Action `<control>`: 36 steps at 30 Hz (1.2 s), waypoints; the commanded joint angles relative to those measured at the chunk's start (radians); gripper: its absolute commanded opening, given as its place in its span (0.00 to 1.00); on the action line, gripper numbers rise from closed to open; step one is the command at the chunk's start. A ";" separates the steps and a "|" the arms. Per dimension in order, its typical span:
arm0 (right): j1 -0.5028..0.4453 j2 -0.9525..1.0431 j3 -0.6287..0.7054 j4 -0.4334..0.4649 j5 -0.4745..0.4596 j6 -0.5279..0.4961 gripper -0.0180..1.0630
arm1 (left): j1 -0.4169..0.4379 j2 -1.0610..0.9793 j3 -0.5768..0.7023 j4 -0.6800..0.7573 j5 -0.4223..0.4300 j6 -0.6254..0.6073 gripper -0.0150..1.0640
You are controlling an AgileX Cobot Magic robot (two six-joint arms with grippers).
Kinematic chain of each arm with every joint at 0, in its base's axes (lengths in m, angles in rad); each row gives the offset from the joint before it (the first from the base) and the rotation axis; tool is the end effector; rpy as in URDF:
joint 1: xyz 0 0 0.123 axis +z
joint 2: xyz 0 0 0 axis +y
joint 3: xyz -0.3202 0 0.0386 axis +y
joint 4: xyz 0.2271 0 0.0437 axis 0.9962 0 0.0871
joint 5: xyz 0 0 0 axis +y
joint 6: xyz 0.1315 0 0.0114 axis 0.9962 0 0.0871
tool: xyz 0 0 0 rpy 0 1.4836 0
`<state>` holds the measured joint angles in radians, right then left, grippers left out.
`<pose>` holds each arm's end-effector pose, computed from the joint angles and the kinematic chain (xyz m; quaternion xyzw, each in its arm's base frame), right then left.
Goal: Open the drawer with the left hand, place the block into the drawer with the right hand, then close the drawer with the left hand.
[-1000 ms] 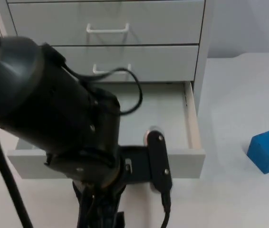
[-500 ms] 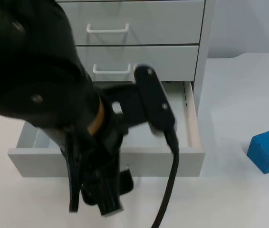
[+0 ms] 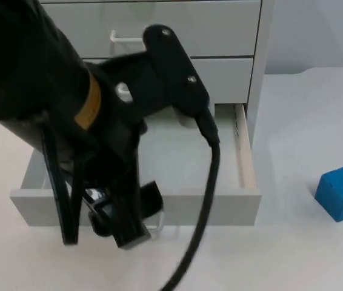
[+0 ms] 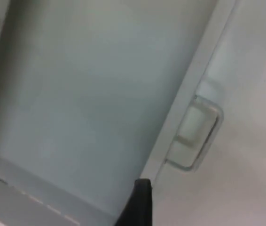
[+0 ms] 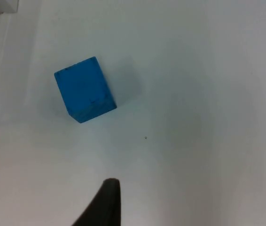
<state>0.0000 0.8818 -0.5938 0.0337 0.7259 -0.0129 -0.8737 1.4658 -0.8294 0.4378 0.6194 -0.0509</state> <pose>0.1356 0.0030 0.2665 0.0023 0.9485 0.0126 0.3166 0.1975 -0.1852 0.2303 0.5182 0.8174 0.0552 0.2454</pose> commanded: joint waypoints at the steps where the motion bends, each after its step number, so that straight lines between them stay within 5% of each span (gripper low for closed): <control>1: -0.006 -0.003 -0.004 0.002 0.002 -0.002 0.99 | 0.027 -0.023 -0.002 -0.016 0.019 -0.022 0.76; 12: -0.006 -0.003 -0.004 0.032 0.002 -0.002 0.99 | 0.404 -0.176 -0.002 -0.212 0.044 -0.028 0.76; 21: -0.006 -0.003 -0.004 0.032 0.004 -0.002 0.99 | 0.766 -0.319 -0.001 -0.368 0.175 -0.024 0.76; 29: -0.006 -0.003 -0.004 0.032 0.010 -0.002 0.99 | 0.920 -0.389 0.069 -0.426 0.117 -0.024 0.76; 36: -0.006 -0.003 -0.004 0.048 0.011 -0.002 0.99 | 0.924 -0.429 0.096 -0.446 0.087 -0.024 0.76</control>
<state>0.0000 0.8818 -0.5938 0.0775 0.7352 -0.0107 0.0467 1.0507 -0.7384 0.0082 0.7247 -0.0664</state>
